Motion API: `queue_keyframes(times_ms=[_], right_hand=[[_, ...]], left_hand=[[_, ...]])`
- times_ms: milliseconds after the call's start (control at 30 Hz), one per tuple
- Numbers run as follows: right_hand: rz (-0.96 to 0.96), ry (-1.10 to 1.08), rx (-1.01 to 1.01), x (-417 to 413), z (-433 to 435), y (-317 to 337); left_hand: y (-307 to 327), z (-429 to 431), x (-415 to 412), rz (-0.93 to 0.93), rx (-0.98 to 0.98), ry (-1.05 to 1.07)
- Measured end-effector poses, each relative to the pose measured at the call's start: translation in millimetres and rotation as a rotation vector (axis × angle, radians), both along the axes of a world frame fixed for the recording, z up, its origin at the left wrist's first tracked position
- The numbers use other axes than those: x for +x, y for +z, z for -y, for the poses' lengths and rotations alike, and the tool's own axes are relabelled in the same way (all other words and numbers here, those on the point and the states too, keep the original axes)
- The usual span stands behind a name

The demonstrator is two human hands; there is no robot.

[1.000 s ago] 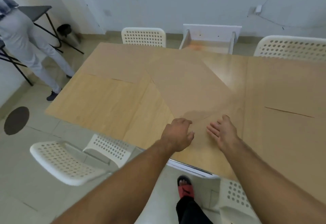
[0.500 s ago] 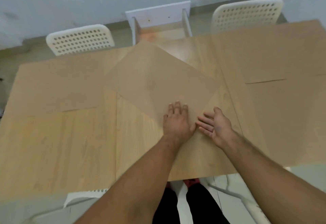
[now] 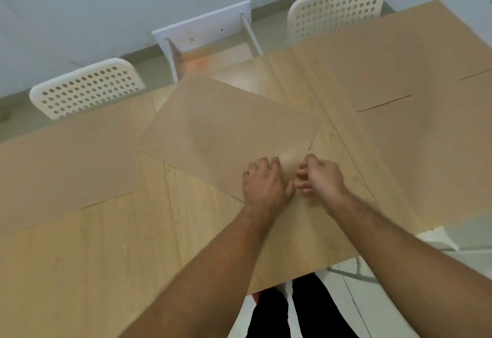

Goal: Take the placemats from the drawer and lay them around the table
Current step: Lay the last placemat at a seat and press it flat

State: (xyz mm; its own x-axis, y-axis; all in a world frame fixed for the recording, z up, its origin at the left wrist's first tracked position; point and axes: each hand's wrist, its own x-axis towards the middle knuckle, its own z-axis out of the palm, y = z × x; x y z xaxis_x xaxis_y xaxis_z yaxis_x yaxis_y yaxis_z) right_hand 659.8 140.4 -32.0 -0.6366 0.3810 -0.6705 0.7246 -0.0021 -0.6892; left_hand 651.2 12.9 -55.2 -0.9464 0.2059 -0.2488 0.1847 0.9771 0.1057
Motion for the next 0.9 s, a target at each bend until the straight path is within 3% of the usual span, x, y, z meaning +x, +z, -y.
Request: queue_keyframes(times_ms=[33, 100, 267, 400, 633, 800, 900], right_hand=[[-0.017, 0.009, 0.118, 3.1, -3.6, -0.6], [-0.016, 0.003, 0.161, 5.9, -9.6, -1.8], [-0.010, 0.036, -0.281, -2.3, -8.1, -0.5], [-0.017, 0.090, -0.427, -11.5, -5.4, -13.7], [-0.084, -0.038, -0.316, -30.3, 9.9, -24.1], [-0.048, -0.119, -0.369, -34.6, 22.2, -31.6], [-0.013, -0.145, -0.280, -37.1, 31.5, -33.8]], left_hand=[[0.7, 0.2, -0.8, -0.004, 0.002, 0.002], [2.4, 0.3, -3.7, -0.010, 0.010, 0.009], [5.0, 7.2, -15.0, -0.029, 0.083, 0.026], [4.8, 16.1, -21.3, -0.017, 0.150, 0.020], [2.9, 27.1, -2.5, 0.057, 0.248, 0.009], [1.9, 34.9, 19.9, 0.158, 0.242, -0.075], [9.0, 33.2, 23.3, 0.160, 0.327, -0.040]])
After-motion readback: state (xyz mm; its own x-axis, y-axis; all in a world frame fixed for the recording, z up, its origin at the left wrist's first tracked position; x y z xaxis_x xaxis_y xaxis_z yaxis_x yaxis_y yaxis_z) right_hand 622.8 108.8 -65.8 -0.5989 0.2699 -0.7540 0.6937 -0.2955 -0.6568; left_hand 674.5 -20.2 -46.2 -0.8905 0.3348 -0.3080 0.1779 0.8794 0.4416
